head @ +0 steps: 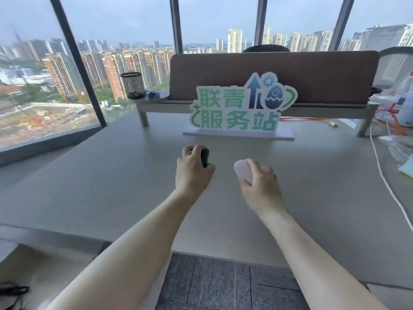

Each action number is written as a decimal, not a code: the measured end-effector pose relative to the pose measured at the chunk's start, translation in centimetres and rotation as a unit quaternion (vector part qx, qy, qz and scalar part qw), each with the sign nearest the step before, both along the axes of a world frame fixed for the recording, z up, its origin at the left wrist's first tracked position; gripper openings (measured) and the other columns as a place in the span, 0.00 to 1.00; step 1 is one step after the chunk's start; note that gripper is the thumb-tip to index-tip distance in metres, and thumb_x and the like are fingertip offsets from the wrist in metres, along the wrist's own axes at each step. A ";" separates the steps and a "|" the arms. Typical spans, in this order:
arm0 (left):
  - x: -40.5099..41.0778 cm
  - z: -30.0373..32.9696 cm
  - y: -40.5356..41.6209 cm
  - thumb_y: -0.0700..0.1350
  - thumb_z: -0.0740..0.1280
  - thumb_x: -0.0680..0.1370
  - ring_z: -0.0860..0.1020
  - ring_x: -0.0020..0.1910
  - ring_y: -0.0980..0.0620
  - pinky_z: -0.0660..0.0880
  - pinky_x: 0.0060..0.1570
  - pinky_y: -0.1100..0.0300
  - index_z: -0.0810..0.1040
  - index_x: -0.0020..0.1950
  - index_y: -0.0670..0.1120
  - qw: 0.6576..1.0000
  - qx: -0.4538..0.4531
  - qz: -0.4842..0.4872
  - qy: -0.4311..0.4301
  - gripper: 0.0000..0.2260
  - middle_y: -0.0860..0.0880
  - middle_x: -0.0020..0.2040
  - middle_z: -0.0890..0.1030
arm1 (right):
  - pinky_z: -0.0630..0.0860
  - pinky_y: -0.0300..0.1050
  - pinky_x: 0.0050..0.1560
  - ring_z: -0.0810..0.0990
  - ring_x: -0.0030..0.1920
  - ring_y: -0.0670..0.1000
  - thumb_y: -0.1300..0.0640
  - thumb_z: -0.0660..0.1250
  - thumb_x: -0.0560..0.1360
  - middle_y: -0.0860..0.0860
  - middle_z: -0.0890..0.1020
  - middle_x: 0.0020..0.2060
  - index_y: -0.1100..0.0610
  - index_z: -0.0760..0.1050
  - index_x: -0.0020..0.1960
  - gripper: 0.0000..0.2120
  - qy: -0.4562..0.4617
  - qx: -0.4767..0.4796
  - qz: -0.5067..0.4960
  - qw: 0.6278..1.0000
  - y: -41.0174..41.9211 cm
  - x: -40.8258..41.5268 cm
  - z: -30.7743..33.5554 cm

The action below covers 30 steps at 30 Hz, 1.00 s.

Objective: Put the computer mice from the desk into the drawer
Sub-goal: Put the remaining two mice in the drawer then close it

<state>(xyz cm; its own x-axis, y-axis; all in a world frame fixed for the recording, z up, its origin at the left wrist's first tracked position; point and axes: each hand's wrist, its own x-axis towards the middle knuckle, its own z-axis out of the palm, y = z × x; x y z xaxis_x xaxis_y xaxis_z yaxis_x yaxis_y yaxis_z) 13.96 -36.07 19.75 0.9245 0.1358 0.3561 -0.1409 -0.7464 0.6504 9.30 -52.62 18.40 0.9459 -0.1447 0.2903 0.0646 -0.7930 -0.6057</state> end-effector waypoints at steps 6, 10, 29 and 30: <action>-7.6 5.0 12.2 0.45 0.66 0.71 0.75 0.55 0.46 0.70 0.49 0.58 0.73 0.63 0.51 0.988 -0.047 0.073 -0.126 0.20 0.48 0.62 0.72 | 0.67 0.44 0.48 0.73 0.49 0.55 0.51 0.62 0.77 0.54 0.71 0.57 0.44 0.67 0.68 0.20 -0.006 0.081 0.108 0.991 10.1 -4.5 2.1; -13.6 6.3 20.2 0.45 0.67 0.71 0.74 0.52 0.49 0.70 0.43 0.64 0.73 0.64 0.51 0.978 -0.039 0.138 -0.153 0.21 0.50 0.60 0.70 | 0.65 0.42 0.45 0.71 0.44 0.52 0.52 0.63 0.76 0.53 0.71 0.56 0.45 0.67 0.67 0.19 0.000 0.102 0.186 0.977 17.7 -8.1 1.6; -33.2 -13.2 40.8 0.44 0.65 0.69 0.74 0.59 0.45 0.71 0.58 0.55 0.75 0.64 0.49 0.932 -0.060 0.318 0.164 0.22 0.47 0.62 0.72 | 0.69 0.54 0.60 0.73 0.63 0.61 0.46 0.59 0.75 0.59 0.70 0.66 0.50 0.57 0.75 0.30 0.264 -0.205 0.391 0.858 45.4 -20.6 -12.8; -33.4 -14.3 41.0 0.45 0.64 0.70 0.73 0.61 0.44 0.71 0.60 0.54 0.74 0.65 0.50 0.927 -0.055 0.312 0.200 0.23 0.47 0.64 0.71 | 0.68 0.54 0.62 0.72 0.65 0.60 0.46 0.58 0.75 0.59 0.71 0.66 0.51 0.59 0.74 0.29 0.262 -0.238 0.386 0.852 46.0 -20.6 -13.7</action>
